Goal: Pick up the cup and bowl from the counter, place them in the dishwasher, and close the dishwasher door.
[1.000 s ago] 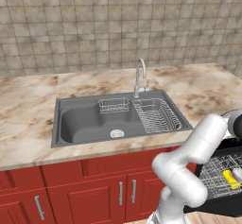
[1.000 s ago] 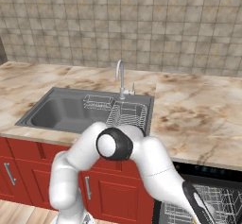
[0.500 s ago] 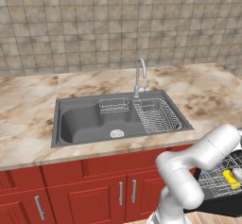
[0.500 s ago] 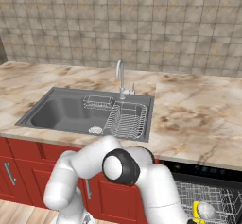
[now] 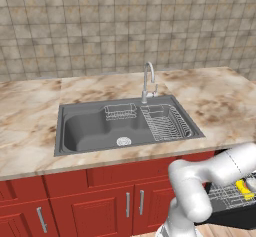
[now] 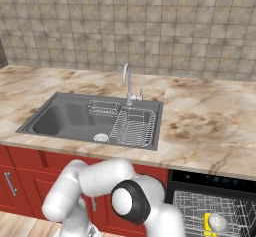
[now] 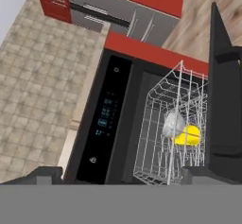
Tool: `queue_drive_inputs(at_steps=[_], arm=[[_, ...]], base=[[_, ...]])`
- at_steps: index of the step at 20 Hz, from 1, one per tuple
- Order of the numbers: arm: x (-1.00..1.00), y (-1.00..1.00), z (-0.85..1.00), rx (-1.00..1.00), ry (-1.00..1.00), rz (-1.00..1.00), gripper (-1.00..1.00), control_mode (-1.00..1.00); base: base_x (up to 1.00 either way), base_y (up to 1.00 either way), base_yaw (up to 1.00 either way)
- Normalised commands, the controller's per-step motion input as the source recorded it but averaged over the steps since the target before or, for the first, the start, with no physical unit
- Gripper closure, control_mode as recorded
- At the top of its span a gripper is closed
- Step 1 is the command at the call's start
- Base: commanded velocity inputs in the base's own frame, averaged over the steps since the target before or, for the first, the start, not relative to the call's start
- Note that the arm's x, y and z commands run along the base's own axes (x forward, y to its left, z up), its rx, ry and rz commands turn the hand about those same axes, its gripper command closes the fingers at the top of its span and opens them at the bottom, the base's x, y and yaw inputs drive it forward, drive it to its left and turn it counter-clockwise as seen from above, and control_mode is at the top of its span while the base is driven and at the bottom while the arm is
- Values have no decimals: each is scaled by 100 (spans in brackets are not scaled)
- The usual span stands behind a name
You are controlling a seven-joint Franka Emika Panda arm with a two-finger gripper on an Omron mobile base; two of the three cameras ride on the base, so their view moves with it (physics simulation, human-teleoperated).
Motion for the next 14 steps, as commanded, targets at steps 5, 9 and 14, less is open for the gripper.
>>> queue_drive_inputs(at_steps=[5, 9, 14], arm=[[0, 59, -34, -2, -8, 0, -100, -100], [6, 19, -22, 0, -8, 0, -100, -100], [14, -2, -18, 0, -8, 0, -100, -100]], base=[[0, 0, 0], [0, 0, 0], [0, 0, 0]])
